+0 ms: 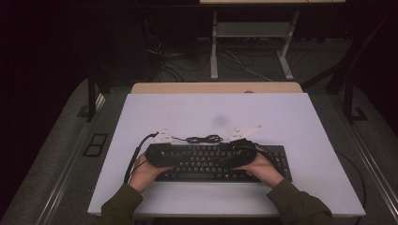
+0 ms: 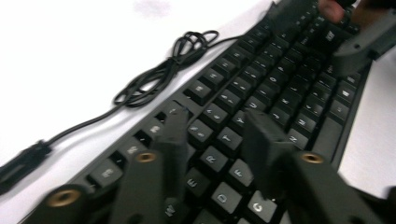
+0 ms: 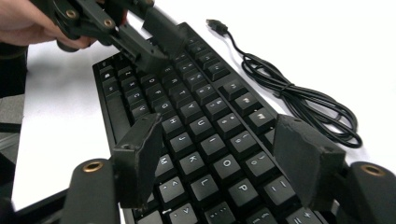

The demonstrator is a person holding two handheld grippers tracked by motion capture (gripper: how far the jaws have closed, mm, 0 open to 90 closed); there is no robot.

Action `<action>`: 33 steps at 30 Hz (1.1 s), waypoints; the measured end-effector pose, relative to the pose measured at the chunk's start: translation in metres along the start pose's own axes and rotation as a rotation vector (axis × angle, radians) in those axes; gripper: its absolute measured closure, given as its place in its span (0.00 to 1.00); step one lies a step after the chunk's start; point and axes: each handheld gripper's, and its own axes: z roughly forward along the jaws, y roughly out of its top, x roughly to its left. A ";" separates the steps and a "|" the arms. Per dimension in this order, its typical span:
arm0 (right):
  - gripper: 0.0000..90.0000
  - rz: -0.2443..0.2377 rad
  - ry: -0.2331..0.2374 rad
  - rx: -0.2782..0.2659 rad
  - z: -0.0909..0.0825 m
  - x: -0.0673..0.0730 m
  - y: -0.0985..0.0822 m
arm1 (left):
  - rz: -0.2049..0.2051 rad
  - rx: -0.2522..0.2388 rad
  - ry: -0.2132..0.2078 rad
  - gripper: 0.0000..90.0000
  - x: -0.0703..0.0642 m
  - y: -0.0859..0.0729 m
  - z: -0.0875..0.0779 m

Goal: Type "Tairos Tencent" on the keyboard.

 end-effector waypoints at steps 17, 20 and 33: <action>0.33 0.018 -0.023 -0.020 -0.007 -0.006 -0.002 | 0.012 0.050 -0.030 0.99 -0.005 0.003 0.023; 0.33 0.020 -0.024 -0.019 -0.007 -0.007 -0.002 | 0.002 0.049 -0.029 0.99 -0.004 0.003 0.025; 0.32 0.022 -0.031 -0.032 -0.010 -0.008 -0.002 | 0.022 0.051 -0.024 0.99 -0.005 0.004 0.024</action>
